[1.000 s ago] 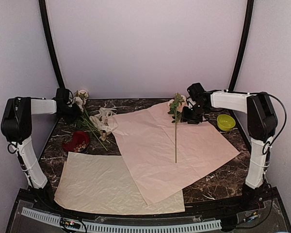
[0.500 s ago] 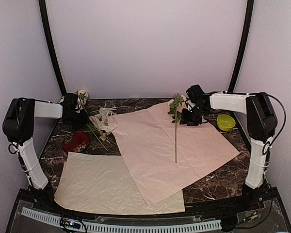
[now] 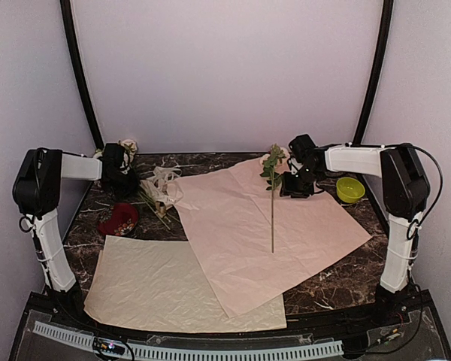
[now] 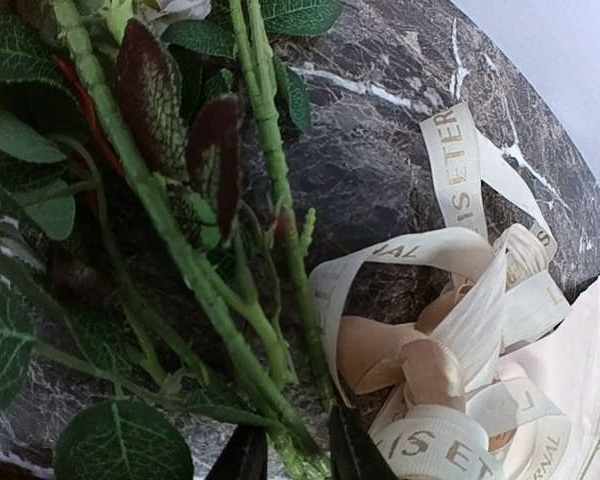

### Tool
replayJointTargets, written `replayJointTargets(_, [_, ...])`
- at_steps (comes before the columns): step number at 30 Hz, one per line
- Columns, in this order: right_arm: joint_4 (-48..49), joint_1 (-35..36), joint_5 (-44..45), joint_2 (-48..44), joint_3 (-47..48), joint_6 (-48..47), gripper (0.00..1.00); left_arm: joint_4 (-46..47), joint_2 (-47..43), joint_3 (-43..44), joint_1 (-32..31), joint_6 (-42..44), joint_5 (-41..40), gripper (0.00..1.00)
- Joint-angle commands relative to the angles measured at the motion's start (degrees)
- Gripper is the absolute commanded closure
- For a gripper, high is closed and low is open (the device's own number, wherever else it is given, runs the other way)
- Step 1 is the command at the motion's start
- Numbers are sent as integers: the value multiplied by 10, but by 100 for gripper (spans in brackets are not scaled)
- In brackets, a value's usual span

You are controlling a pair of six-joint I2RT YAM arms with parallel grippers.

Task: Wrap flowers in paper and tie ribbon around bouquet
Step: Pick up the fake flower from the center of the board.

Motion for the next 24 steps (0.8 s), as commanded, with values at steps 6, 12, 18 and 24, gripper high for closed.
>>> replayJointTargets(6, [8,5,-3,-16,-11,-5,59,-44,21,50,-3,38,-18,75])
replayJointTargets(12, [3,4,-5,-23,-12,-12,59,-68,50,64,-2,46,-8,74])
replayJointTargets(18, [7,4,-9,-24,-17,-15,59,-76,57,72,-3,50,-12,79])
replayJointTargets(24, [3,4,-11,-25,-17,-18,59,-102,47,81,-2,54,-16,91])
